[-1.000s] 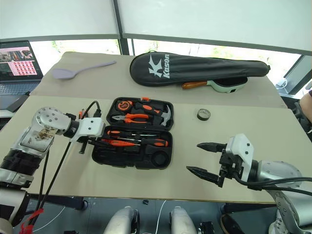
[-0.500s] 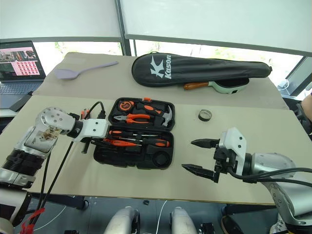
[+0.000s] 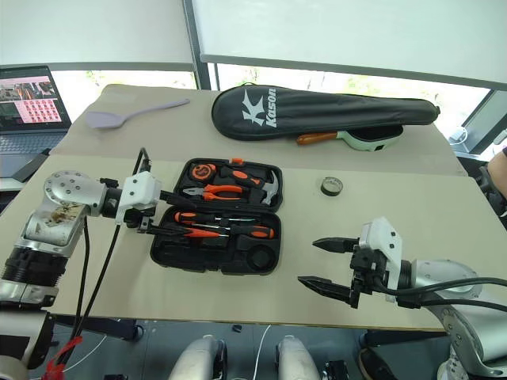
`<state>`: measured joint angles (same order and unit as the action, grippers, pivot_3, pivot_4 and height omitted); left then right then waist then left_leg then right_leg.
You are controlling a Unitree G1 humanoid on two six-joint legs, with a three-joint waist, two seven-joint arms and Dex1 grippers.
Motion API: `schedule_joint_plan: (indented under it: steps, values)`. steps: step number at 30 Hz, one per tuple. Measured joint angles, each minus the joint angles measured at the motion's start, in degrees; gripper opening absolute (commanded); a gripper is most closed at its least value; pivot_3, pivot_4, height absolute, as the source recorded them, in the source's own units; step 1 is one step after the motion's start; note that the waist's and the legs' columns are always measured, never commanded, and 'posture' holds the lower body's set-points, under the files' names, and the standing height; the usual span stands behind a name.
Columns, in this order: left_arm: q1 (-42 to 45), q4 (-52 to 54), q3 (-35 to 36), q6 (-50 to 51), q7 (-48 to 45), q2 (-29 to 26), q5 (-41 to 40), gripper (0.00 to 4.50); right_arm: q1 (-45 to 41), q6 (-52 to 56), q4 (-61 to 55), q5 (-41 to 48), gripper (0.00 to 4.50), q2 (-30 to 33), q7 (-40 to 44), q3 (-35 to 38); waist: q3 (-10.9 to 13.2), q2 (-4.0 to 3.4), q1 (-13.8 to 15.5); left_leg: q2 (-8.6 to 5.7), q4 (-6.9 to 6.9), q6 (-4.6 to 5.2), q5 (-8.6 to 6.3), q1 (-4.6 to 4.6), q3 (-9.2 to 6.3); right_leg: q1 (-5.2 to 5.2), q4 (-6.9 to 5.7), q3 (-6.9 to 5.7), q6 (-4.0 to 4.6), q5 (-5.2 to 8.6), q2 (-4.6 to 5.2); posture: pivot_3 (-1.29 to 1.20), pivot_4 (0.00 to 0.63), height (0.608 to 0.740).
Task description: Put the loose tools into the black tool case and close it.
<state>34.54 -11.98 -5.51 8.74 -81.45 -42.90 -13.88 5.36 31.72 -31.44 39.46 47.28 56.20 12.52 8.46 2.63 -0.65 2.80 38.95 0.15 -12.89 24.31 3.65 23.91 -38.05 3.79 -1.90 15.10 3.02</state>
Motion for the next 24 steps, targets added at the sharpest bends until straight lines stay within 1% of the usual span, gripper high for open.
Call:
schedule_joint_plan:
  steps: [1, 2, 3, 4, 5, 10, 13, 19, 24]
  values:
    - [-0.63, -0.04, 0.0, 0.45, 0.04, 0.59, -0.74, 1.27, -0.08, -0.5, 0.21, -0.09, 4.5, -0.68, -0.08, -0.01, 0.0, 0.0, 0.0, -0.01, 0.0, 0.0, 0.0, 0.0, 0.0, 0.0, 0.0, 0.0, 0.0, 0.0, 0.0, 0.0, 0.15, 0.74]
    - [-1.12, -0.24, -0.01, 0.53, 0.33, 1.12, -1.03, 0.95, -0.1, -1.22, 0.52, -0.26, 4.5, -1.32, -0.16, -0.02, 0.0, 0.0, 0.01, -0.01, 0.0, 0.0, 0.0, 0.0, 0.0, 0.0, 0.01, 0.0, 0.0, 0.0, 0.0, 0.0, 0.15, 0.74]
    - [-1.7, -0.62, -0.03, 0.56, 1.04, 2.03, -1.08, 0.46, -0.22, -2.2, 0.95, -0.72, 4.5, -2.25, -0.33, -0.06, 0.0, 0.0, 0.04, -0.02, 0.0, 0.0, 0.0, 0.01, 0.0, 0.0, 0.01, 0.0, 0.0, 0.0, 0.0, 0.0, 0.15, 0.74]
    - [-2.0, -1.11, -0.1, 0.58, 1.6, 2.66, -1.07, 0.17, -0.36, -2.9, 1.24, -1.11, 4.5, -2.78, -0.53, -0.11, 0.0, 0.0, 0.07, -0.02, 0.0, 0.0, 0.0, 0.01, 0.01, 0.0, 0.01, 0.0, -0.01, 0.0, 0.0, 0.0, 0.15, 0.74]
    - [-2.38, -1.5, -0.28, 0.63, 2.09, 2.85, -0.94, 0.07, -0.43, -3.35, 1.38, -1.25, 4.5, -3.01, -0.62, -0.11, 0.0, 0.0, 0.04, -0.02, 0.0, 0.0, 0.0, 0.01, 0.0, 0.0, 0.01, 0.0, -0.01, -0.01, 0.0, 0.0, 0.15, 0.74]
    - [-4.0, -4.53, -1.11, -0.24, 6.09, 4.01, 2.05, 0.07, -0.44, -4.38, 2.11, -2.28, 4.5, -3.08, -0.56, -0.1, 0.0, 0.0, 0.04, -0.02, 0.0, 0.0, 0.0, 0.01, 0.0, 0.01, 0.01, 0.0, 0.0, -0.01, 0.0, 0.0, 0.15, 0.74]
    - [-4.18, -4.69, -1.81, -1.36, 6.7, 4.02, 3.31, 0.07, -0.52, -4.4, 2.11, -2.28, 4.5, -3.08, -0.69, -0.1, 0.0, -0.01, 0.04, -0.02, -0.01, 0.0, 0.0, -0.02, 0.02, -0.02, 0.01, 0.0, 0.0, -0.01, 0.01, 0.0, 0.15, 0.74]
    - [-5.74, -3.46, -2.56, -3.32, 6.87, 4.03, 3.5, 0.07, -0.75, -4.4, 2.11, -2.26, 4.5, -3.11, -1.5, -0.24, -0.01, -0.02, 0.04, -0.02, -0.01, 0.0, 0.0, -0.1, 0.01, -0.11, 0.01, 0.0, 0.0, -0.01, 0.01, 0.0, 0.15, 0.74]
    - [-7.08, -2.11, -1.88, -1.19, 9.64, 4.89, 2.94, 0.07, -1.43, -4.52, 2.13, -2.27, 4.5, -4.15, -1.93, -0.36, -0.02, -0.03, 0.06, -0.01, -0.03, 0.01, -0.01, -0.39, 0.0, -0.47, 0.07, -0.02, -0.01, 0.0, 0.01, 0.0, 0.15, 0.74]
